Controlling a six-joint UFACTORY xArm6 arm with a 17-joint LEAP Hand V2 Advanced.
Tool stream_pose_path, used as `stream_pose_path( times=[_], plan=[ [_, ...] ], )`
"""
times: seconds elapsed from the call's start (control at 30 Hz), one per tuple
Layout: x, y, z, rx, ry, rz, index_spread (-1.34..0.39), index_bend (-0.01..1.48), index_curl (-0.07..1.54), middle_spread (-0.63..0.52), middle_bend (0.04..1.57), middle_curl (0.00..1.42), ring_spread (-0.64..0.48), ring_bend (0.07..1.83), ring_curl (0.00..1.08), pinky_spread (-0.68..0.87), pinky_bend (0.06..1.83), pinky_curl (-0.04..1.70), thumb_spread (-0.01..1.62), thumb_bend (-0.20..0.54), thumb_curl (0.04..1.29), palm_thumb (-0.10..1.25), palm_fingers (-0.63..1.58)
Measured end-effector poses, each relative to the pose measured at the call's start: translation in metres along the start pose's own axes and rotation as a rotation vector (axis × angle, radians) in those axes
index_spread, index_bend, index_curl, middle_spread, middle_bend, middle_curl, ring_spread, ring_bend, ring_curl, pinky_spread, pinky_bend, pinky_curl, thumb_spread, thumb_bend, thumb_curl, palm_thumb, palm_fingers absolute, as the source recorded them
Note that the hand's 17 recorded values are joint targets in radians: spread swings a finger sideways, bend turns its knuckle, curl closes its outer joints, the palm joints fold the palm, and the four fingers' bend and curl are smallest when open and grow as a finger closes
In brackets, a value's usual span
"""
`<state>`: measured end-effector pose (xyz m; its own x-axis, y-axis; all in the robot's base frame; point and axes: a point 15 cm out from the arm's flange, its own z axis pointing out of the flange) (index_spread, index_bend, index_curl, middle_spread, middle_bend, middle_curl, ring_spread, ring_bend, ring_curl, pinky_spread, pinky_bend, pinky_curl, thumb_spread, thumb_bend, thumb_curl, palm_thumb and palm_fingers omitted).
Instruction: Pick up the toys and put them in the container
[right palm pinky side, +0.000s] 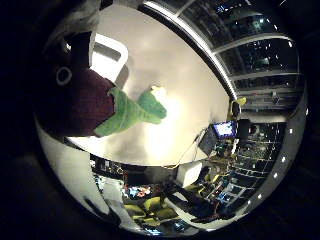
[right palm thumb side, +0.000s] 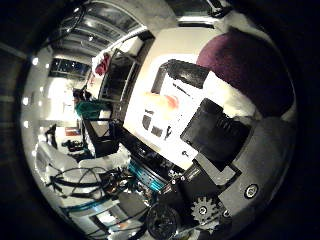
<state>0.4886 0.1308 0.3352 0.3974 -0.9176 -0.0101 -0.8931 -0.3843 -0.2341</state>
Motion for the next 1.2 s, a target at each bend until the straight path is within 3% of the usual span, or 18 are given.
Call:
stream_pose_path(
  times=[0.17,0.27,0.33,0.37,0.4,0.5,0.6,0.77,1.0,1.2],
  plan=[
    [-0.041,-0.037,-0.001,0.123,-0.049,-0.025,-0.18,1.17,0.62,-0.08,1.32,0.56,-0.16,1.43,0.55,-0.23,1.06,1.01,1.06,-0.025,0.46,0.86,1.22],
    [-0.057,-0.044,0.007,0.136,-0.077,-0.029,-0.22,0.97,0.57,-0.10,1.22,0.53,-0.17,1.36,0.51,-0.32,0.98,0.90,1.06,-0.032,0.45,0.81,1.11],
    [-0.058,-0.039,0.012,0.110,-0.084,-0.026,-0.33,0.76,0.55,-0.15,0.96,0.46,-0.19,1.28,0.50,-0.37,1.02,0.90,1.05,-0.027,0.44,0.79,0.50],
    [-0.060,-0.033,0.015,0.086,-0.090,-0.027,-0.38,0.73,0.52,-0.16,0.92,0.44,-0.19,1.22,0.48,-0.35,0.99,0.88,1.05,-0.025,0.44,0.79,0.41],
    [-0.061,-0.025,0.019,0.049,-0.096,-0.027,-0.41,0.73,0.51,-0.14,0.84,0.41,-0.12,1.02,0.43,-0.21,0.86,0.88,1.06,-0.025,0.43,0.78,0.03],
    [-0.063,-0.001,0.030,-0.052,-0.113,-0.039,-0.45,0.62,0.42,-0.09,0.67,0.34,-0.01,0.77,0.29,0.04,0.70,0.74,1.07,-0.037,0.42,0.74,-0.17],
    [-0.062,0.001,0.028,-0.055,-0.112,-0.065,-0.48,0.47,0.35,-0.02,0.47,0.28,0.11,0.57,0.21,0.28,0.57,0.61,1.07,-0.032,0.40,0.70,-0.15],
    [-0.059,0.016,0.029,-0.111,-0.114,-0.087,-0.51,0.33,0.32,0.07,0.25,0.25,0.20,0.38,0.17,0.43,0.45,0.48,1.05,-0.025,0.37,0.67,-0.06],
    [-0.006,0.034,0.007,-0.102,-0.095,-0.048,-0.51,0.24,0.32,0.06,0.18,0.27,0.21,0.26,0.17,0.45,0.36,0.39,1.04,-0.021,0.34,0.67,0.04],
    [0.043,0.119,0.014,-0.215,-0.082,-0.020,-0.52,0.21,0.34,0.04,0.17,0.27,0.20,0.21,0.19,0.43,0.31,0.36,1.04,-0.022,0.34,0.69,0.07]
  ],
)
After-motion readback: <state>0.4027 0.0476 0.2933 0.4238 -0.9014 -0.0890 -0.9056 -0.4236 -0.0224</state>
